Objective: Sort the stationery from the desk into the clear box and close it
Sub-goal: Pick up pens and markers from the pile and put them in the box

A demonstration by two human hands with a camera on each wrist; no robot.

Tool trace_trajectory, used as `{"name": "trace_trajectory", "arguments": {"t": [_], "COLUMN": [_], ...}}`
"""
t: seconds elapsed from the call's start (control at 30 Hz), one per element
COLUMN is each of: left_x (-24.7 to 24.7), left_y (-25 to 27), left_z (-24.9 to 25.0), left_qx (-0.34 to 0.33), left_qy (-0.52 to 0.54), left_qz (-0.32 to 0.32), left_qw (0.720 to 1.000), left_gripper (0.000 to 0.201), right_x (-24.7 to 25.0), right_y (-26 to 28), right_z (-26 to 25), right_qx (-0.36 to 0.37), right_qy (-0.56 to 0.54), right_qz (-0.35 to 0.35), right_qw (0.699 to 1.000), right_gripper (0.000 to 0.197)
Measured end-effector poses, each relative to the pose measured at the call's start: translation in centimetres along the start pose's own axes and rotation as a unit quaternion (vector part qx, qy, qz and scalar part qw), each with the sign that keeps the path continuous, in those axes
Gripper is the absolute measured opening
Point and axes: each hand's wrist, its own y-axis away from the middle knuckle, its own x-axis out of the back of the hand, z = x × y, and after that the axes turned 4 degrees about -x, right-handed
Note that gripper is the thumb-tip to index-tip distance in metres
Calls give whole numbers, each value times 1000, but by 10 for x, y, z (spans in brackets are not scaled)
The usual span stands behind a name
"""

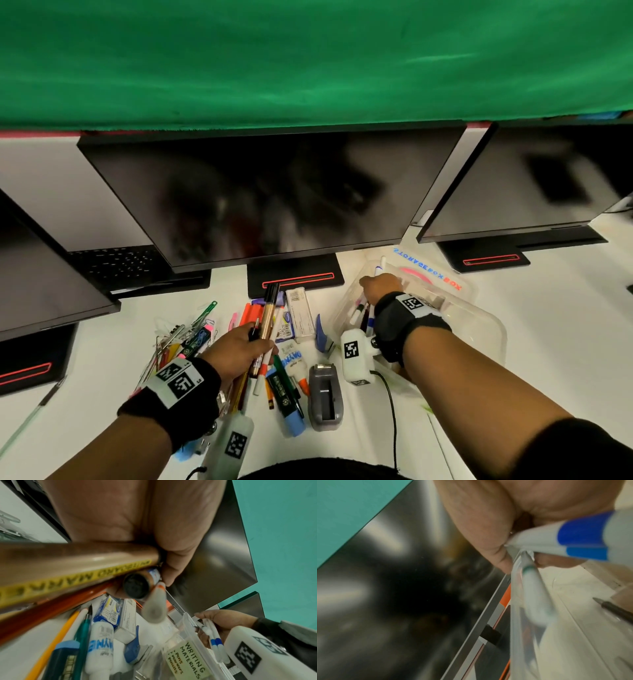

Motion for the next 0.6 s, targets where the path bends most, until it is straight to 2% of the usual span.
{"name": "trace_trajectory", "arguments": {"t": [0.3,0.33,0.43,0.5,0.6], "left_x": [37,39,40,35,22], "left_y": [-7,-8,-12,-14,-16], "left_z": [-11,-10,-2,7,23], "left_qx": [-17,-20,-37,-49,-72], "left_qy": [-23,-31,-70,-87,-99], "left_qz": [-35,-40,-54,-62,-84], "left_qw": [999,998,995,993,989], "left_gripper": [8,9,13,13,10], "right_x": [-3,-2,1,4,9], "right_y": [4,5,13,29,60], "right_z": [-3,-2,8,20,55], "right_qx": [-17,-12,38,89,171], "right_qy": [36,27,32,95,201], "right_qz": [39,43,42,33,-5], "right_qw": [998,999,998,991,965], "right_gripper": [64,61,33,27,17]}}
